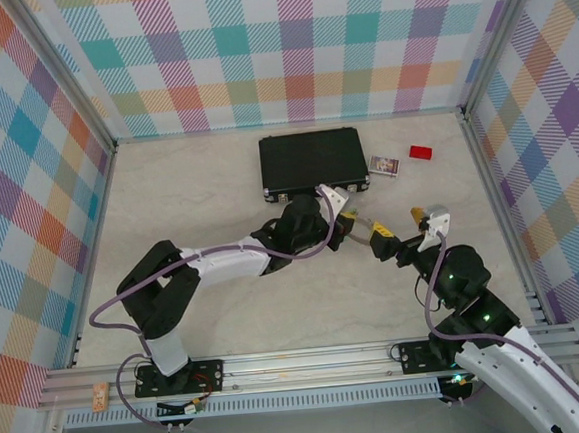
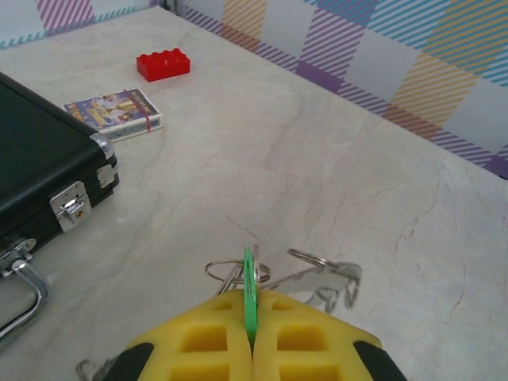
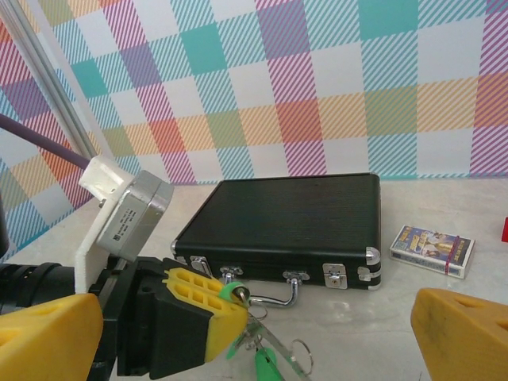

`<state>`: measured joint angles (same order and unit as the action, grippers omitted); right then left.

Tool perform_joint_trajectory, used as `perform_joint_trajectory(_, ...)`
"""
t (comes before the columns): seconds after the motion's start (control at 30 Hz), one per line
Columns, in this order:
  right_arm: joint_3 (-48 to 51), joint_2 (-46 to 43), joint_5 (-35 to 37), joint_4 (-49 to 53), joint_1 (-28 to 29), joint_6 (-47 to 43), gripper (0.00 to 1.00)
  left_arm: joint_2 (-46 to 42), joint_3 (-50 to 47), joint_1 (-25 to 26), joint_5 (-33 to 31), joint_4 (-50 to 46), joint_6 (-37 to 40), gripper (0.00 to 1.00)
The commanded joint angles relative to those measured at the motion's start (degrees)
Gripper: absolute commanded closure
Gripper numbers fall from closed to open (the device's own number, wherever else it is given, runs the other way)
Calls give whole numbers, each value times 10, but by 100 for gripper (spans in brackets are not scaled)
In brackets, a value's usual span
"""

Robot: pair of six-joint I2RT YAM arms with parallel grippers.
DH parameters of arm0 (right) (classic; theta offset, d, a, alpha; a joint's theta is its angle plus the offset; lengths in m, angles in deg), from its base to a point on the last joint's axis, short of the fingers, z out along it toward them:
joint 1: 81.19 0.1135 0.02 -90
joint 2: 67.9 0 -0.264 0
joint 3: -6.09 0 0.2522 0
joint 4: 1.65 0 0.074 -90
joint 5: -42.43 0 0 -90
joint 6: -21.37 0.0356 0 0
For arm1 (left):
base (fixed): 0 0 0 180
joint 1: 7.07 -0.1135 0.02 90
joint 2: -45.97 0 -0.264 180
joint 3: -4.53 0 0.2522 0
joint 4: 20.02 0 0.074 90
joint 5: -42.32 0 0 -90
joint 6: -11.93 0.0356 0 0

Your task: Put the keys on the keyring

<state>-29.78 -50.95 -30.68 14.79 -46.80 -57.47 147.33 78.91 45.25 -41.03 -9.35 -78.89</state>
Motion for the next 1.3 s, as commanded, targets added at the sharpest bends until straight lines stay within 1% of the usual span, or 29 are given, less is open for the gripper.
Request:
perform_joint_trajectory(0.0,1,2,-6,-14,-3,-3,1,-33,-23,-5,-20,24,4,100)
perform_joint_trajectory(0.1,1,6,-7,-16,-3,-3,1,-43,-36,-9,-19,25,4,100)
perform_joint_trajectory(0.3,1,9,-6,-15,-4,-3,1,-61,-69,-10,1,21,6,100)
perform_joint_trajectory(0.67,1,15,-12,-19,-4,-1,1,-92,-147,-11,-45,-22,37,100)
perform_joint_trajectory(0.77,1,13,-12,-16,-4,-2,1,-96,-164,-15,-49,-27,42,100)
perform_joint_trajectory(1.07,1,13,-14,-15,-4,0,1,-94,-203,-33,-50,-18,47,100)
perform_joint_trajectory(1.27,2,13,-14,-14,-4,0,1,-86,-231,-41,-65,-3,45,100)
